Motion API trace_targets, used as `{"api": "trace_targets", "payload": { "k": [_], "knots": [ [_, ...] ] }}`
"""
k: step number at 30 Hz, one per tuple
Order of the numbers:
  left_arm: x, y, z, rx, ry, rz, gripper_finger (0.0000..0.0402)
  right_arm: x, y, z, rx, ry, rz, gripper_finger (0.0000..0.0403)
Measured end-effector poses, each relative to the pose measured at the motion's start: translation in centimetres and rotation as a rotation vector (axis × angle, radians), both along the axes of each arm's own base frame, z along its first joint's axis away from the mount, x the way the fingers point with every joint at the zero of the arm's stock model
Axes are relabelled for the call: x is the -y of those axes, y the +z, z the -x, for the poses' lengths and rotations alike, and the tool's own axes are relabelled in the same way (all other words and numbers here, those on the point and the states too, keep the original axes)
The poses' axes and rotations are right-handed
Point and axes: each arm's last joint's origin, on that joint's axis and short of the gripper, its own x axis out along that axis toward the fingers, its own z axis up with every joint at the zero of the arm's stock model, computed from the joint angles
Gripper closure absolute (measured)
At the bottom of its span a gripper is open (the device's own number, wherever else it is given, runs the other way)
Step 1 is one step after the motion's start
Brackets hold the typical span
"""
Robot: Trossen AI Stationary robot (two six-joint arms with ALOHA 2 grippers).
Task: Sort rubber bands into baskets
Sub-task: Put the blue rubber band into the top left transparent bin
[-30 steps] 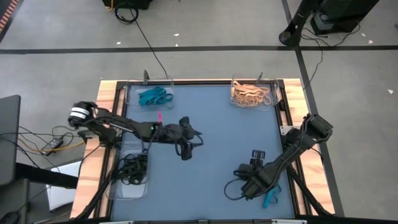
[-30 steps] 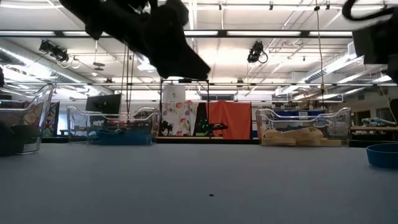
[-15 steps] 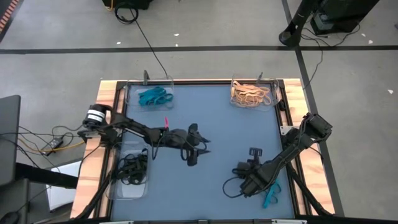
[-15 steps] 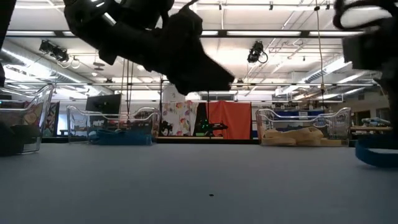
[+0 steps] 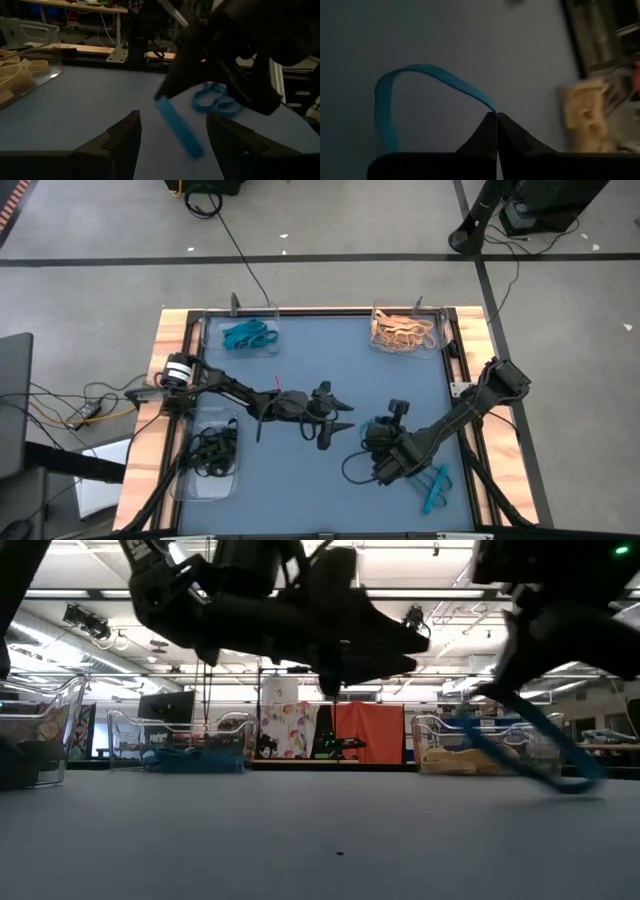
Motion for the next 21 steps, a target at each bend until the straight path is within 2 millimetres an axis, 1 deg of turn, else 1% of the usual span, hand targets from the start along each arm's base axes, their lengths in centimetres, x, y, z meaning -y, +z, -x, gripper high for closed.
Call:
{"api": "trace_targets", "payload": {
  "k": [5,9,13,17,19,21],
  "knots": [
    [0.3,-0.5,-2.2,0.003,0.001,0.017,0.0175,1.1,0.2,-0.9,0.032,0.031,0.12,0.0395],
    [0.2,-0.8,-3.1,0.001,0.025,0.066,0.0175,1.4,0.3,-1.1,0.037,0.048,0.166,0.0395],
    [-0.4,-1.5,-3.4,-0.06,0.061,0.083,0.0175,1.4,0.4,-1.2,0.032,0.063,0.185,0.0395],
    [-1.0,-1.9,-3.4,-0.094,0.09,0.096,0.0178,1.4,0.4,-1.2,0.036,0.067,0.194,0.0395],
    [-1.2,-1.9,-3.4,-0.101,0.097,0.103,0.019,1.5,0.4,-1.2,0.041,0.068,0.202,0.0395],
    [-1.2,-1.9,-3.4,-0.1,0.097,0.103,0.021,1.5,0.4,-1.2,0.045,0.068,0.209,0.0395]
  ]
}}
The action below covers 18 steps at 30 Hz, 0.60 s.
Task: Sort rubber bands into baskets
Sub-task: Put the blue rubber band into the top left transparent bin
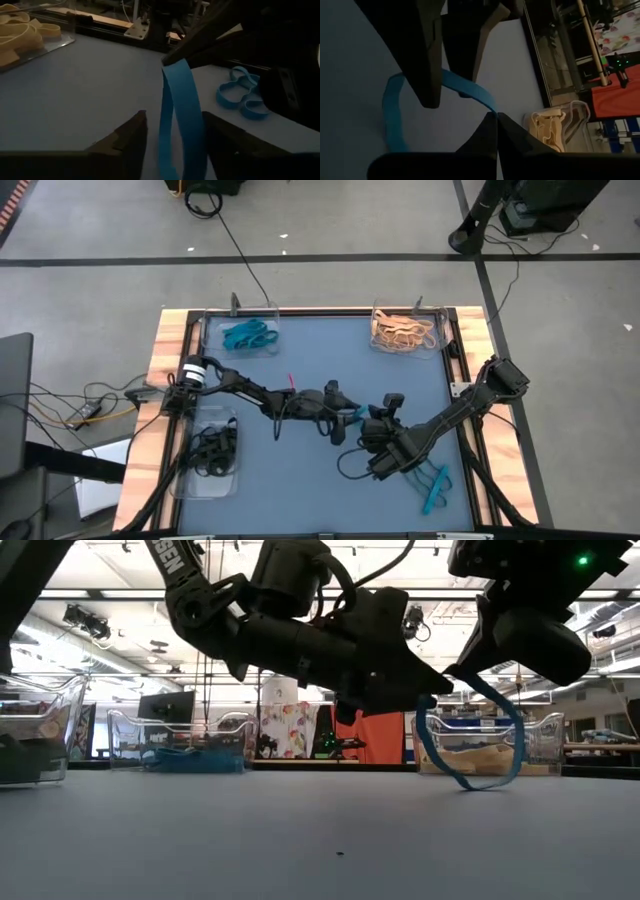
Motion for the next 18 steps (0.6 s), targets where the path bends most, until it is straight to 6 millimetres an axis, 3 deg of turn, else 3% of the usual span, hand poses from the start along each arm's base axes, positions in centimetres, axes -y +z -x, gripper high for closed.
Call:
{"api": "trace_targets", "payload": {
  "k": [9,14,18],
  "knots": [
    [0.1,0.0,0.0,-0.006,-0.033,0.003,0.0385,-0.1,0.0,0.1,0.002,0.001,-0.004,0.0389],
    [0.0,0.4,0.4,-0.086,-0.03,-0.002,0.0394,-0.2,-0.1,0.3,-0.001,-0.039,-0.072,0.0354],
    [-0.5,2.0,1.5,-0.187,0.059,-0.058,0.0396,-1.0,-0.2,0.9,-0.015,-0.043,-0.127,0.0318]
  ]
}}
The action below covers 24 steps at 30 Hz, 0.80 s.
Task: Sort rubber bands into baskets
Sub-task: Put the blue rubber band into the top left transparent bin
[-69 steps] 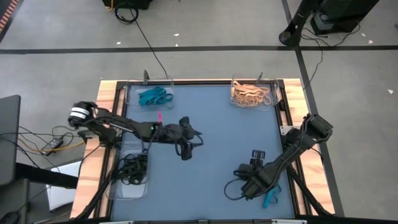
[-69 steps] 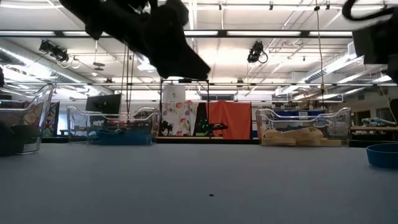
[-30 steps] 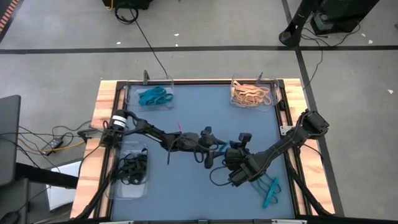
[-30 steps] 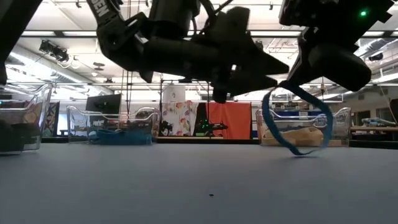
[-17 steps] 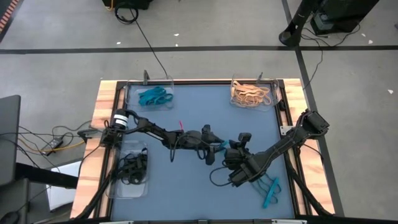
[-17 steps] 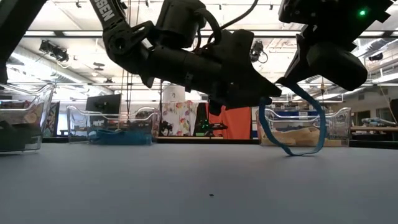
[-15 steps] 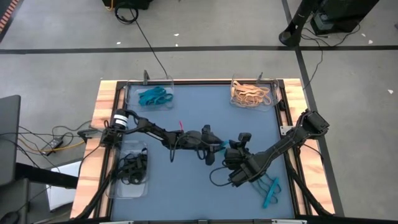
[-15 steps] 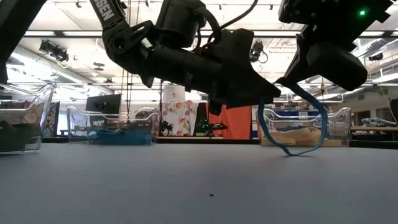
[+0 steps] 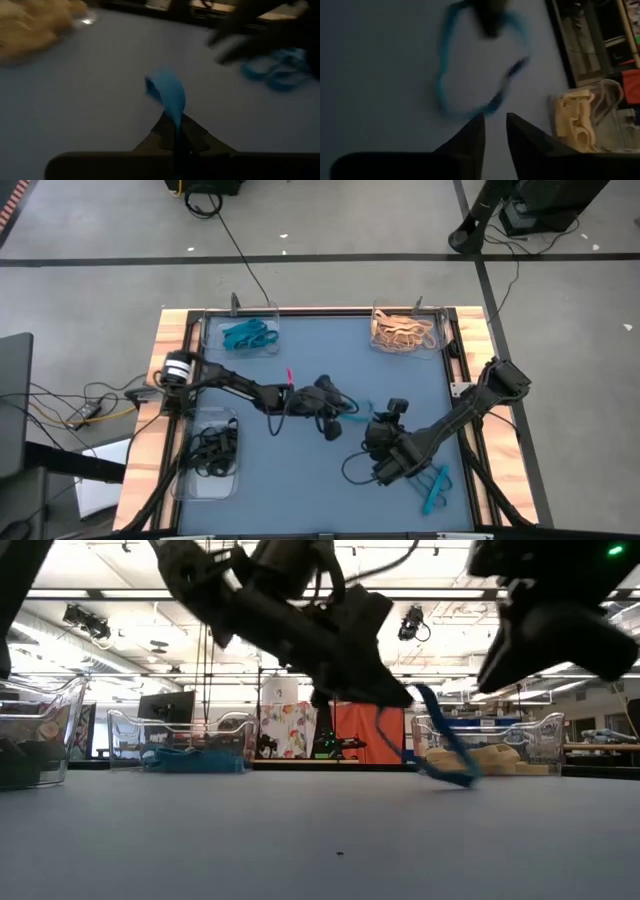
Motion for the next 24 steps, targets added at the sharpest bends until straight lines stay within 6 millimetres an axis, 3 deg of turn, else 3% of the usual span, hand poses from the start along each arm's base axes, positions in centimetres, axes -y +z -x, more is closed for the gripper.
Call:
{"api": "trace_targets", "payload": {
  "k": [7,11,16,20,24],
  "knots": [
    [-1.0,4.7,2.7,-0.106,0.105,-0.199,0.0396,-2.3,-0.1,1.6,0.02,-0.003,-0.093,0.0284],
    [-3.2,8.8,6.1,-0.194,0.301,-0.336,0.0396,-3.6,-0.2,3.4,-0.008,-0.047,-0.161,0.0284],
    [-6.7,12.6,10.8,-0.205,0.438,-0.336,0.0396,-4.9,-0.1,5.5,-0.016,-0.095,-0.181,0.0291],
    [-9.6,14.2,14.0,-0.231,0.553,-0.318,0.0396,-5.5,0.0,6.8,-0.034,-0.155,-0.204,0.0293],
    [-12.5,14.5,16.1,-0.287,0.674,-0.294,0.0396,-6.1,-0.1,7.9,-0.081,-0.199,-0.245,0.0291]
  ]
}}
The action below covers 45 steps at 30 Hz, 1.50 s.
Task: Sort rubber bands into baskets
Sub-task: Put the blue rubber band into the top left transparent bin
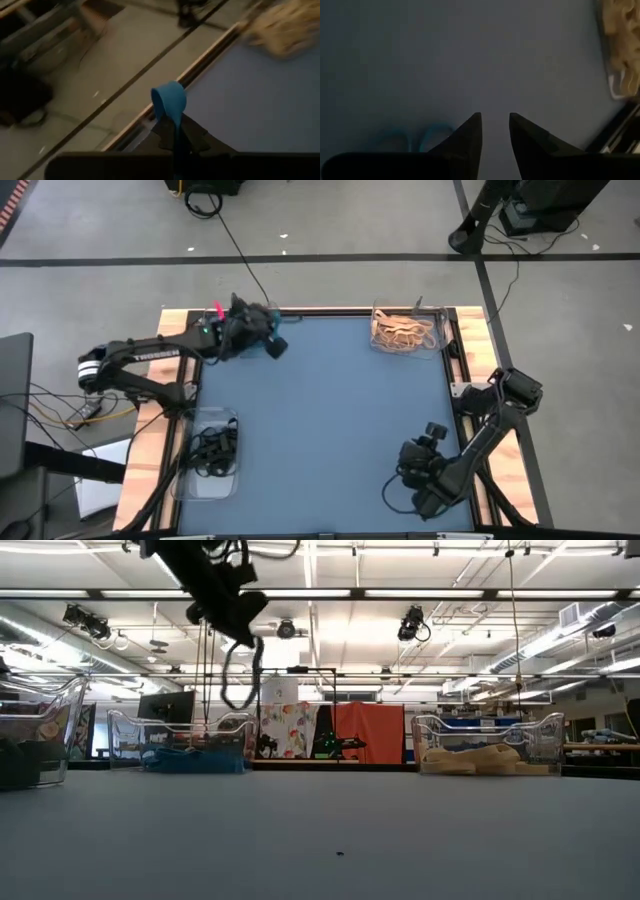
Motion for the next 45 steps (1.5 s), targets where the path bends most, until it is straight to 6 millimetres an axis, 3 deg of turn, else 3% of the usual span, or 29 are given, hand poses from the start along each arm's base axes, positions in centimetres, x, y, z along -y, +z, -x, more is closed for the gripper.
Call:
{"api": "trace_targets", "payload": {
  "k": [7,15,24,30,35,40,45],
  "knots": [
    [-4.6,-1.5,2.3,-0.1,0.148,0.093,0.0396,-1.2,-0.1,1.7,-0.041,-0.033,-0.059,0.0291],
    [-7.5,-3.1,4.5,-0.125,0.289,0.254,0.0388,-2.5,-0.1,3.9,-0.072,-0.073,-0.103,0.029],
    [-8.7,-4.2,6.5,-0.194,0.365,0.392,0.0268,-2.8,0.1,5.3,-0.036,-0.162,-0.078,0.0257],
    [-8.4,-3.9,6.7,-0.183,0.335,0.395,0.0208,-3.3,0.0,5.6,-0.066,-0.132,-0.122,0.0216],
    [-7.2,-2.5,5.3,-0.033,0.114,0.428,0.0195,-3.5,-0.1,6.3,-0.079,-0.125,-0.2,0.0213],
    [-4.4,-1.7,2.3,0.049,-0.127,0.401,0.0195,-3.2,-0.6,7.6,-0.061,-0.117,-0.304,0.0214],
    [-0.4,-1.3,-0.7,0.066,-0.35,0.342,0.0195,-1.8,-2.8,8.4,-0.022,-0.148,-0.352,0.0214]
  ]
}}
